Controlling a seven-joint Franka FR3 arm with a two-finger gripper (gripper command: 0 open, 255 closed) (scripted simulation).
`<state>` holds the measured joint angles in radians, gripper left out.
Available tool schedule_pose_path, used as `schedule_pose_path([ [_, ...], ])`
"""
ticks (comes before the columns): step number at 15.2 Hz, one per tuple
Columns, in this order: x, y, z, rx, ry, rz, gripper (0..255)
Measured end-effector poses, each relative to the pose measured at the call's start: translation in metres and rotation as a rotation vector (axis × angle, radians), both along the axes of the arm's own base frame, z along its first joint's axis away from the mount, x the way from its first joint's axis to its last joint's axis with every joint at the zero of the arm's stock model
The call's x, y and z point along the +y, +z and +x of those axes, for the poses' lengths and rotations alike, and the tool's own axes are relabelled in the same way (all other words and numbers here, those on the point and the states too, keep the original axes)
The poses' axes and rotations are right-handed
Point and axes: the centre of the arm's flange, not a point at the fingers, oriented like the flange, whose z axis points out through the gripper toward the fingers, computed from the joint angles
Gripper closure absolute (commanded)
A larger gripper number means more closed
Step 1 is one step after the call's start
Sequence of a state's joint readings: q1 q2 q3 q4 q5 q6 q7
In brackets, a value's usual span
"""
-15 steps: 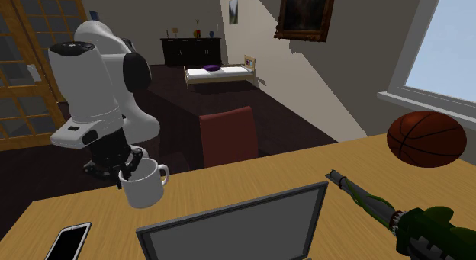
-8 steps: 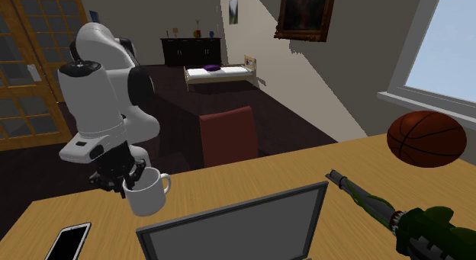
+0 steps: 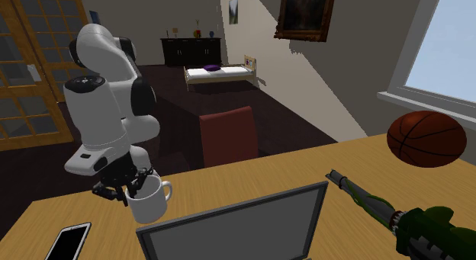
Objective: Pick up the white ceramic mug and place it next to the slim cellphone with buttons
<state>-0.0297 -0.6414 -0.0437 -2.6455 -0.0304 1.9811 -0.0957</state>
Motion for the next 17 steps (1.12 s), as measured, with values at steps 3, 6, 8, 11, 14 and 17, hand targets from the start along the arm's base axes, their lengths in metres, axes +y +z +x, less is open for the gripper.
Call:
schedule_pose_path([
  [3,0.0,0.0,0.0,0.0,0.0,0.0,255],
  [6,0.0,0.0,0.0,-0.001,0.0,0.0,0],
  [8,0.0,0.0,0.0,-0.001,0.0,0.0,0],
  [11,0.0,0.006,0.0,-0.001,0.0,0.0,0],
  [14,0.002,0.038,0.002,-0.002,0.0,0.0,0],
  [17,0.0,0.048,0.002,-0.001,0.0,0.0,0],
])
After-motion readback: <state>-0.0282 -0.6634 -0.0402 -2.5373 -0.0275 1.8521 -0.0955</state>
